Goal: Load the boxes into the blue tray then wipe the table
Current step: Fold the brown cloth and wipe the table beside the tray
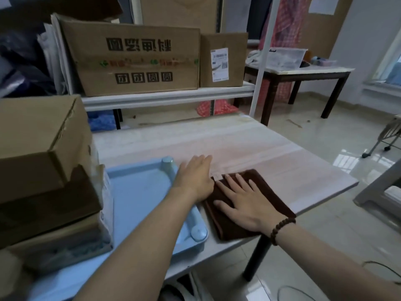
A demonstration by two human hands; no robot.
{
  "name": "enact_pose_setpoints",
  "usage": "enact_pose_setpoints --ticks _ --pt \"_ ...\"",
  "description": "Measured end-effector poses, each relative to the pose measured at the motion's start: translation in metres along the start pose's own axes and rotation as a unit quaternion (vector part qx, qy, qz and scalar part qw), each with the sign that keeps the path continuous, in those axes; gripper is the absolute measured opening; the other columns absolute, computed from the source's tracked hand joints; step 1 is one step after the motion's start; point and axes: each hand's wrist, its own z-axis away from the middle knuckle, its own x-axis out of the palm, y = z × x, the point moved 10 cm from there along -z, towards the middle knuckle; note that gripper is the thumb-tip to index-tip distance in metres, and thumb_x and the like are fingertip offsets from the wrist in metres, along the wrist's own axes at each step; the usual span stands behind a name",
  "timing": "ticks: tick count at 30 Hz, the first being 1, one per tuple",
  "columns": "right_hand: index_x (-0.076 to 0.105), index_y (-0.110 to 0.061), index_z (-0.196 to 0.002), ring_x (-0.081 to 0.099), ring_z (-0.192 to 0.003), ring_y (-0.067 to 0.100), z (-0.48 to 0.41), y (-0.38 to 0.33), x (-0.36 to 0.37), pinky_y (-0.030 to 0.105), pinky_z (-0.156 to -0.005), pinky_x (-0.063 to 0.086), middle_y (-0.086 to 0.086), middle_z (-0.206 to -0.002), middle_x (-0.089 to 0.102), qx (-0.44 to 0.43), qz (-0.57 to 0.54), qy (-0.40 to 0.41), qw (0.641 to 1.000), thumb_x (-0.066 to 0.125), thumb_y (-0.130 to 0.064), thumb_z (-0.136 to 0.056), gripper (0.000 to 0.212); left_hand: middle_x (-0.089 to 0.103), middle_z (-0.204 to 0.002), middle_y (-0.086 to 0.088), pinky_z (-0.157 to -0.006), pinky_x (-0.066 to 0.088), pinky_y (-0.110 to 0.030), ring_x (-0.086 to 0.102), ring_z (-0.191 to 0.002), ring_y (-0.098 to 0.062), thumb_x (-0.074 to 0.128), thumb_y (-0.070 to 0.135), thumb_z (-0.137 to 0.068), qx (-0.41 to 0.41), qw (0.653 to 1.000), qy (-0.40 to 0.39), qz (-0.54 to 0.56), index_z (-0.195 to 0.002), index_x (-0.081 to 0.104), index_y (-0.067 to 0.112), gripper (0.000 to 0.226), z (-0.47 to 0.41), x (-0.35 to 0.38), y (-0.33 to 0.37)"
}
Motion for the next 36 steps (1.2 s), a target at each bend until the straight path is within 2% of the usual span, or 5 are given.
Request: enact_pose_setpoints --ticks 11,17,23,29,36 --pt "0.021 -0.039 -0.156 0.005 -0.154 0.025 -0.030 0.075 -0.025 0.047 -0.121 0.008 -0.005 -0.168 0.010 0.099 -0.013 0.045 0.994 0.021 -0.050 -0.105 0.053 0.041 -0.154 0.000 -0.118 0.022 -0.036 0.031 -0.144 -0.019 0.043 0.030 -0.099 -0.002 0.996 0.089 0.026 -0.150 0.035 0.018 0.053 0.011 -0.016 0.001" --pt "0.027 -0.037 -0.155 0.007 -0.152 0.013 -0.010 0.003 -0.015 0.040 -0.121 0.010 -0.008 -0.166 0.015 -0.131 -0.042 0.033 0.990 0.027 -0.044 -0.106 0.049 0.041 -0.155 -0.001 -0.118 0.024 -0.037 0.033 -0.143 -0.019 0.038 0.034 -0.100 -0.009 0.996 0.084 0.010 -0.149 0.038 0.017 0.052 0.010 -0.014 0.001" --pt "0.032 -0.034 -0.152 0.023 -0.147 0.030 -0.008 0.202 -0.046 0.054 -0.116 0.022 0.002 -0.161 0.031 0.287 -0.029 0.118 0.950 0.022 -0.042 -0.105 0.049 0.037 -0.157 0.002 -0.117 0.024 -0.036 0.033 -0.143 -0.019 0.040 0.040 -0.100 -0.013 0.998 0.055 -0.008 -0.152 0.032 0.020 0.057 0.016 -0.013 0.005" --pt "0.028 -0.035 -0.155 0.015 -0.151 0.018 -0.013 0.008 -0.012 0.045 -0.118 0.018 -0.004 -0.165 0.022 -0.140 -0.028 0.043 0.989 0.025 -0.045 -0.105 0.051 0.038 -0.156 0.002 -0.114 0.025 -0.036 0.034 -0.143 -0.019 0.043 0.045 -0.097 -0.025 0.998 0.054 -0.028 -0.151 0.033 0.022 0.060 0.012 -0.012 0.003" --pt "0.033 -0.032 -0.153 0.023 -0.146 0.031 -0.039 0.118 -0.042 0.051 -0.113 0.024 0.004 -0.160 0.032 0.136 -0.009 0.109 0.985 0.027 -0.038 -0.106 0.047 0.038 -0.156 0.002 -0.115 0.026 -0.038 0.034 -0.143 -0.019 0.037 0.044 -0.100 -0.035 0.998 0.042 0.012 -0.152 0.032 0.023 0.057 0.015 -0.011 0.001"
